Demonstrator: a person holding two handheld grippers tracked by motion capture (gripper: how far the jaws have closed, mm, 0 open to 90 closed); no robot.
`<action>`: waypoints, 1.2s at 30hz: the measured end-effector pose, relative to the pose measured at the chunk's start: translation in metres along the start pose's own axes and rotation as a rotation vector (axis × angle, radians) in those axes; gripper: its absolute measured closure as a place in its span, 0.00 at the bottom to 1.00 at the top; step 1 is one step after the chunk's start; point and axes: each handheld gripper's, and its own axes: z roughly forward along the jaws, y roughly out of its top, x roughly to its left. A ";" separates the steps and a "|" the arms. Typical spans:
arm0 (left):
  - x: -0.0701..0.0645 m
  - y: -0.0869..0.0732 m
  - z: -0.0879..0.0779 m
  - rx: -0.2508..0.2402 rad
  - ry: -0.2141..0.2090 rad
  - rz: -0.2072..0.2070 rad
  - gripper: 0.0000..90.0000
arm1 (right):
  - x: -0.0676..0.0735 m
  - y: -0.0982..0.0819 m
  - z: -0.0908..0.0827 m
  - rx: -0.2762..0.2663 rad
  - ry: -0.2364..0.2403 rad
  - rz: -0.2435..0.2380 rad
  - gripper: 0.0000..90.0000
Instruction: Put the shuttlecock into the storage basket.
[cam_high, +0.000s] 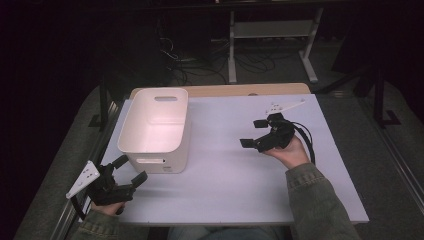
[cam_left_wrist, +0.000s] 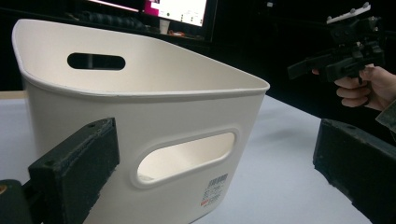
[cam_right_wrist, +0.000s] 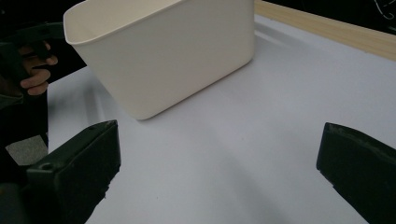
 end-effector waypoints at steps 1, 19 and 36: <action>0.000 0.000 0.000 -0.004 0.000 -0.005 0.00 | -0.001 -0.003 -0.002 -0.002 -0.003 0.006 0.00; 0.001 0.001 0.000 0.014 0.000 0.015 0.00 | -0.008 -0.036 -0.023 -0.034 -0.086 0.051 0.00; 0.001 0.001 0.001 0.011 -0.005 0.013 0.00 | -0.007 -0.066 -0.048 -0.083 -0.154 0.072 0.00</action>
